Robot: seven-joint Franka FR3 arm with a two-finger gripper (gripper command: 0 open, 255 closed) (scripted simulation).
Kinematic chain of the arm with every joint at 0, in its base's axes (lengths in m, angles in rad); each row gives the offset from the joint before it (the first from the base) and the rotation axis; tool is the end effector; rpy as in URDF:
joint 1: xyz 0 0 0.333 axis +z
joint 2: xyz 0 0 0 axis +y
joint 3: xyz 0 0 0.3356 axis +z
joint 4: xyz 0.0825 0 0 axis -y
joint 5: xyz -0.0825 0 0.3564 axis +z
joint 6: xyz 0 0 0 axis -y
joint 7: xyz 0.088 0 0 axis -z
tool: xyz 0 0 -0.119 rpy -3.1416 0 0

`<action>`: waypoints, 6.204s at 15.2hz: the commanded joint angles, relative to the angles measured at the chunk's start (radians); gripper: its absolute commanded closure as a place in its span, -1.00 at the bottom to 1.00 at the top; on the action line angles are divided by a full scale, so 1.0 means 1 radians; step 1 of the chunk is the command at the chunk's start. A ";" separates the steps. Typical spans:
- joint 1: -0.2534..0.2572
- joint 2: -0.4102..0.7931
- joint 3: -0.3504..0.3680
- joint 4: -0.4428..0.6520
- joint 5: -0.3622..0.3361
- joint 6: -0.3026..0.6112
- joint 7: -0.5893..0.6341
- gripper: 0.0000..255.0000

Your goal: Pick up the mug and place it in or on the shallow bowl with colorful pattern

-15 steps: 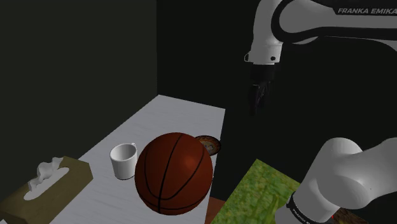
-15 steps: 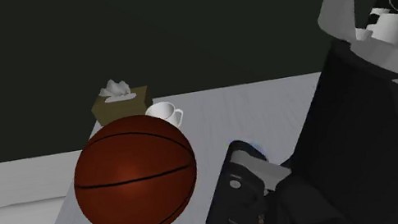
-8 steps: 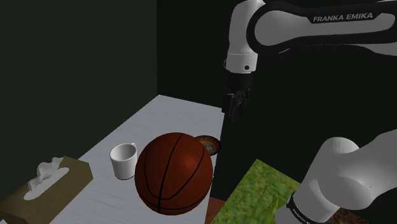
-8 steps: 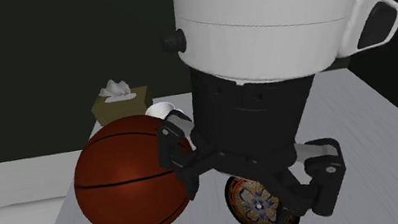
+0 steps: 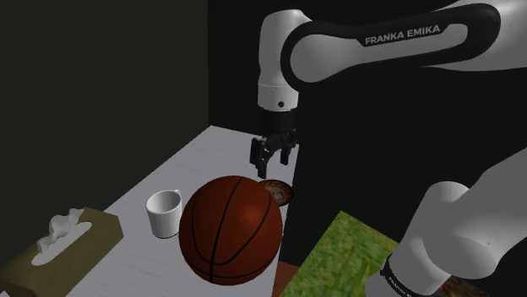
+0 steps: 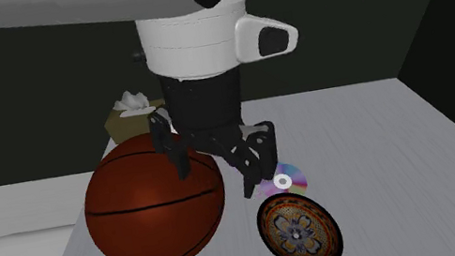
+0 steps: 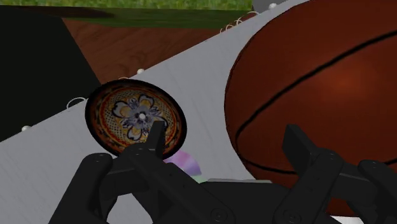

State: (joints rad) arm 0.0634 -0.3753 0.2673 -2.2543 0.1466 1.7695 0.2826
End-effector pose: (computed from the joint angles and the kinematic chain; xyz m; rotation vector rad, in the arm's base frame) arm 0.3664 0.1521 0.5120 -3.1273 0.0207 0.1993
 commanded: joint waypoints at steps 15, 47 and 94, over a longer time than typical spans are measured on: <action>0.092 0.598 0.167 0.454 -0.245 0.163 0.410 -1.00; 0.288 1.050 0.108 0.953 -0.431 0.101 0.573 1.00; -0.051 0.202 0.016 0.151 -0.155 0.129 0.114 1.00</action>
State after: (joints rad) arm 0.0201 -0.1470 0.2956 -2.0823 -0.0139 1.9019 0.4204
